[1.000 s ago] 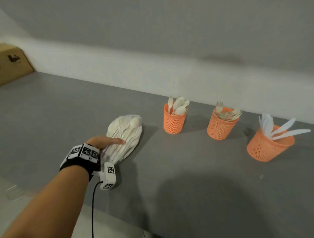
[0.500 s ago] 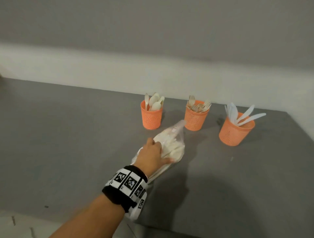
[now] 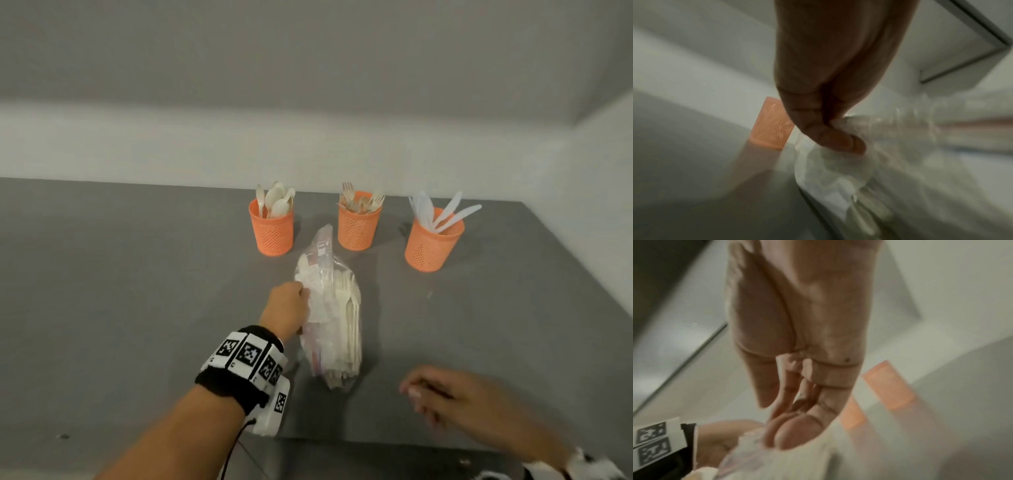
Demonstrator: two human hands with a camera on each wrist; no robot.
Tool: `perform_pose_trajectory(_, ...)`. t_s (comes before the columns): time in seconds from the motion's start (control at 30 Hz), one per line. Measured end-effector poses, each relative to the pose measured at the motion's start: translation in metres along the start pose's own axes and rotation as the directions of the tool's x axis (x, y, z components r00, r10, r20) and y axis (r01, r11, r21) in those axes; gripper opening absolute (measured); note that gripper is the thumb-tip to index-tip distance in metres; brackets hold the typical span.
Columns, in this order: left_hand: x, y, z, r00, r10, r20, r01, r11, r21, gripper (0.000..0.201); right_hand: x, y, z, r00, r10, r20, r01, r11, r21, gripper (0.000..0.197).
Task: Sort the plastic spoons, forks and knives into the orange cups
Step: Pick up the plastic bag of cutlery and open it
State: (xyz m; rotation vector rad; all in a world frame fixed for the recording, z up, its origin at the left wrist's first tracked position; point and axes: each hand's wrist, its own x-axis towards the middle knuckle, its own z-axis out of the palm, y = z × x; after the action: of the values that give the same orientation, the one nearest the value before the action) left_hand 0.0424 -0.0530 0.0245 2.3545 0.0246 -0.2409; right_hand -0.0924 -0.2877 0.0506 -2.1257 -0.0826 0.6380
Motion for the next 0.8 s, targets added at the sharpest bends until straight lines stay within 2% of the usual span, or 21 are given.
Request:
perform_pose_trajectory(0.03,-0.002,0.002,0.002,0.998,-0.048,0.031,0.052,0.988,-0.148,0.033,0.021,-0.006,-0.001,0.993,-0.088,-0.081,0.088,0.996,-0.002,0.014)
perform_pose_trajectory(0.07,-0.005,0.002,0.005,0.991,-0.102,0.091,0.127,0.933,-0.336,0.030,0.041,-0.018,0.001,0.969,-0.169,-0.180,0.162,0.985,-0.052,0.017)
perform_pose_trajectory(0.1,-0.009,0.004,0.007,0.973,-0.135,0.189,0.216,0.822,-0.527,0.027,0.063,-0.023,0.003,0.942,-0.215,-0.258,0.208,0.977,-0.053,0.016)
perform_pose_trajectory(0.13,-0.013,0.005,0.010,0.949,-0.127,0.288,0.293,0.690,-0.662,0.024,0.080,-0.029,0.004,0.929,-0.209,-0.306,0.199,0.978,-0.066,0.017)
perform_pose_trajectory(0.17,-0.017,0.005,0.012,0.928,-0.097,0.358,0.346,0.579,-0.738,0.023,0.098,-0.031,0.008,0.923,-0.202,-0.328,0.193,0.979,-0.063,0.022)
perform_pose_trajectory(0.2,-0.019,0.004,0.015,0.914,-0.059,0.401,0.373,0.508,-0.776,0.023,0.108,-0.037,0.012,0.933,-0.178,-0.313,0.170,0.984,-0.054,0.027)
perform_pose_trajectory(0.23,-0.020,0.006,0.017,0.907,-0.012,0.421,0.376,0.474,-0.796,0.023,0.118,-0.041,0.015,0.943,-0.168,-0.288,0.163,0.986,-0.039,0.030)
perform_pose_trajectory(0.4,-0.023,0.016,0.014,0.907,0.128,0.400,0.295,0.485,-0.824,0.024,0.135,-0.055,0.012,0.932,-0.221,-0.286,0.189,0.973,-0.136,0.034)
perform_pose_trajectory(0.47,-0.020,0.016,0.010,0.906,0.127,0.404,0.267,0.568,-0.779,0.027,0.137,-0.059,0.006,0.935,-0.243,-0.256,0.207,0.965,-0.161,0.031)
perform_pose_trajectory(0.57,-0.013,0.018,0.004,0.910,0.100,0.403,0.213,0.722,-0.658,0.021,0.136,-0.064,0.007,0.934,-0.285,-0.214,0.279,0.958,-0.060,0.007)
perform_pose_trajectory(0.63,-0.006,0.021,0.001,0.952,0.043,0.304,0.162,0.770,-0.618,0.019,0.133,-0.068,0.005,0.918,-0.312,-0.246,0.328,0.944,0.027,0.016)
perform_pose_trajectory(0.67,-0.003,0.022,-0.003,0.975,-0.005,0.220,0.145,0.768,-0.624,0.020,0.131,-0.071,0.003,0.912,-0.312,-0.266,0.337,0.940,0.056,0.017)
perform_pose_trajectory(0.73,0.001,0.025,-0.014,0.996,-0.043,0.083,0.089,0.698,-0.711,0.033,0.125,-0.077,-0.004,0.899,-0.350,-0.263,0.377,0.924,0.059,0.011)
perform_pose_trajectory(0.8,0.003,0.031,-0.025,0.996,0.028,0.083,0.042,0.682,-0.730,0.045,0.122,-0.080,-0.008,0.904,-0.402,-0.148,0.401,0.915,-0.033,0.008)
